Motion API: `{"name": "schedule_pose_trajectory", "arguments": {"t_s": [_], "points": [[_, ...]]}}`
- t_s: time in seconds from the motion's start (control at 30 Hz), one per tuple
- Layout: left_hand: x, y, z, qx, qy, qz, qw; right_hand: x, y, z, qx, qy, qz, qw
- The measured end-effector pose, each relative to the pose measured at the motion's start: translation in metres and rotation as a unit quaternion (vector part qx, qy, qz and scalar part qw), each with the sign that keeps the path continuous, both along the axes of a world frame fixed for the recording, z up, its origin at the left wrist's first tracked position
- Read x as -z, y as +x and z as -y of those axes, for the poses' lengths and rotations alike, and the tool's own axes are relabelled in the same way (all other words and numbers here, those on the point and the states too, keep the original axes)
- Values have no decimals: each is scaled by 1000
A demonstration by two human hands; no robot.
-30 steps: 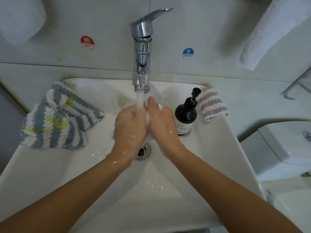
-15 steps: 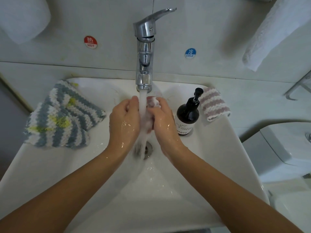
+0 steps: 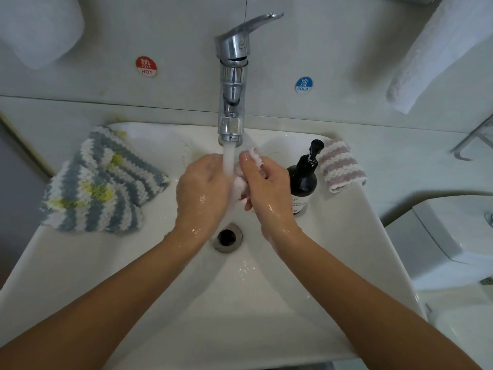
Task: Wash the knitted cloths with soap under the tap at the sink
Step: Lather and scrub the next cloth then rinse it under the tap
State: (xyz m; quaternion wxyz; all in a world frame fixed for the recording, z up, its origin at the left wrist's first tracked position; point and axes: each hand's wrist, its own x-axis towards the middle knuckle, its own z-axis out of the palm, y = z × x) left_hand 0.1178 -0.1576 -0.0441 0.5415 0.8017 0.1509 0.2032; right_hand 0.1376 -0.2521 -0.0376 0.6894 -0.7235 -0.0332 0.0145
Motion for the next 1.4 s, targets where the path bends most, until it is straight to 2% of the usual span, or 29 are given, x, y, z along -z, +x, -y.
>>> {"name": "schedule_pose_trajectory", "arguments": {"t_s": [0.17,0.27,0.4,0.57,0.8,0.93,1.07,1.17,1.4], "points": [[2,2,-4,-18,-69,37,997,-3,-1,-3,-6,4,-47,999],[3,1,-4,-28,-102,45,993,0,-5,-2,-46,-12,-43,998],[3,8,-12,-56,-114,13,992,3,-9,-4,-106,-37,-33,993],[2,7,-11,-17,-149,-29,988,7,-7,-5,-78,-66,-3,995],[0,-8,15,55,-124,-10,991,8,5,-1,14,-26,-13,999],[5,-14,16,56,-100,11,993,1,3,0,-4,-8,-49,999],[2,-16,14,31,-119,24,992,-1,-4,-2,-48,-2,-56,997],[0,-14,13,-3,-111,14,994,-1,-7,-6,-85,-28,-20,996],[4,-8,12,-36,-147,1,988,6,-12,-14,-52,-61,-9,997]]}}
